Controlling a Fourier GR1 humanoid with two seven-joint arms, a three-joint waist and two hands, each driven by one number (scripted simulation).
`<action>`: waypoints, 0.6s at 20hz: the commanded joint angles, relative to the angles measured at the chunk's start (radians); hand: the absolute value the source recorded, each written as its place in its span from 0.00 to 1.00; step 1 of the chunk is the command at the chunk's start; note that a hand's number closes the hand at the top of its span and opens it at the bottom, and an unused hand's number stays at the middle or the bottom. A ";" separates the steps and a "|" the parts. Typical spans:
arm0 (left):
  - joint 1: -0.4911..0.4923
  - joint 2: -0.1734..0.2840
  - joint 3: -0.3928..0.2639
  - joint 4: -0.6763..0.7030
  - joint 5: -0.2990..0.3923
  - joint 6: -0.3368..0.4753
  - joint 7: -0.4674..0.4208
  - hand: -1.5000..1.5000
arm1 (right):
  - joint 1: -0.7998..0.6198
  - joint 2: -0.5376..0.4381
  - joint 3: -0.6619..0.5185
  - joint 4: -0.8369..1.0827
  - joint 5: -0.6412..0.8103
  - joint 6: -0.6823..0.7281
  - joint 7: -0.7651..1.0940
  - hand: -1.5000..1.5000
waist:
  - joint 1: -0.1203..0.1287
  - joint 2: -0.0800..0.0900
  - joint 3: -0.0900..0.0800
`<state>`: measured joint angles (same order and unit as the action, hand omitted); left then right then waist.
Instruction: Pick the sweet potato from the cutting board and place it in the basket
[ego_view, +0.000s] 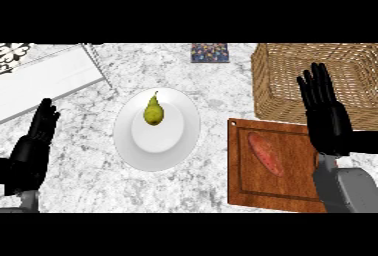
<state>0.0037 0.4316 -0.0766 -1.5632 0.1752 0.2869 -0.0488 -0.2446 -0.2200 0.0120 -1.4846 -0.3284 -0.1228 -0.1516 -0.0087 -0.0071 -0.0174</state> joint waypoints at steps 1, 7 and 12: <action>0.017 -0.022 -0.007 0.055 0.028 -0.044 0.005 0.50 | -0.039 -0.020 0.042 -0.016 -0.055 0.135 0.036 1.00 | 0.012 0.008 0.017; 0.099 -0.072 -0.149 0.156 0.050 -0.114 0.166 0.50 | -0.234 -0.004 0.359 -0.114 -0.129 0.595 0.054 1.00 | 0.113 0.026 0.015; 0.102 -0.082 -0.133 0.192 0.075 -0.105 0.239 0.50 | -0.086 -0.046 0.530 -0.224 -0.104 0.768 0.047 0.00 | 0.000 0.004 0.018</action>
<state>0.0731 0.3710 -0.1887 -1.4376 0.2350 0.1870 0.1199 -0.3784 -0.2253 0.4248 -1.6132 -0.4699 0.5165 -0.0949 0.0354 0.0037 0.0062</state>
